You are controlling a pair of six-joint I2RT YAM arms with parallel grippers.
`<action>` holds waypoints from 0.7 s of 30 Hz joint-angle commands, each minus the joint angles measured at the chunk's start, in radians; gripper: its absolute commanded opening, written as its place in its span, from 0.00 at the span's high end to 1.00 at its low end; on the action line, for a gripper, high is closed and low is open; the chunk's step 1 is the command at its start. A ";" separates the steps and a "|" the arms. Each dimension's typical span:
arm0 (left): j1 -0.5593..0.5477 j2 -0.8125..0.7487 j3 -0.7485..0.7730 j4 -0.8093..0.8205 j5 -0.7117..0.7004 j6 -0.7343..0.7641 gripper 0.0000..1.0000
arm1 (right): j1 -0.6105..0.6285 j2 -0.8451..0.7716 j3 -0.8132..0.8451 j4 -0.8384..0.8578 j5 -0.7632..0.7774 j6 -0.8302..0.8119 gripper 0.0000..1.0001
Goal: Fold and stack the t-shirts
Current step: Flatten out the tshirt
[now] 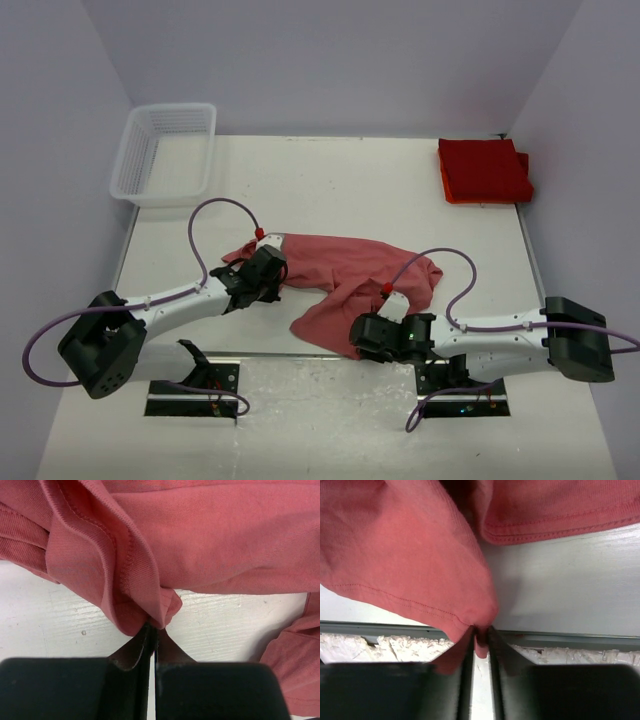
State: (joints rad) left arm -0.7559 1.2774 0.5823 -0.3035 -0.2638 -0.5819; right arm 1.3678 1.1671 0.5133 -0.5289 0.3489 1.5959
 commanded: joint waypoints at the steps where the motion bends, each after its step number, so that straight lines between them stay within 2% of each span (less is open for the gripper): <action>1: -0.007 -0.001 -0.002 0.024 0.009 0.021 1.00 | 0.005 -0.011 0.002 -0.009 0.032 0.033 0.87; 8: -0.006 0.002 -0.002 0.023 0.008 0.019 1.00 | 0.005 -0.009 0.011 -0.014 0.039 0.022 1.00; 12: -0.006 0.003 -0.004 0.026 0.000 0.017 1.00 | 0.005 0.008 0.043 -0.023 0.070 -0.060 1.00; 16: -0.014 -0.033 -0.012 0.044 -0.003 0.005 1.00 | 0.007 0.063 0.222 -0.159 0.177 -0.207 1.00; 21: -0.029 -0.176 0.063 0.017 -0.038 0.001 1.00 | -0.048 0.124 0.501 -0.339 0.361 -0.511 1.00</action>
State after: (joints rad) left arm -0.7723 1.1934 0.5766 -0.3061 -0.2668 -0.5831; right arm 1.3560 1.2839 0.8524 -0.7364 0.5236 1.3037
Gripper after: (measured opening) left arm 0.010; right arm 0.006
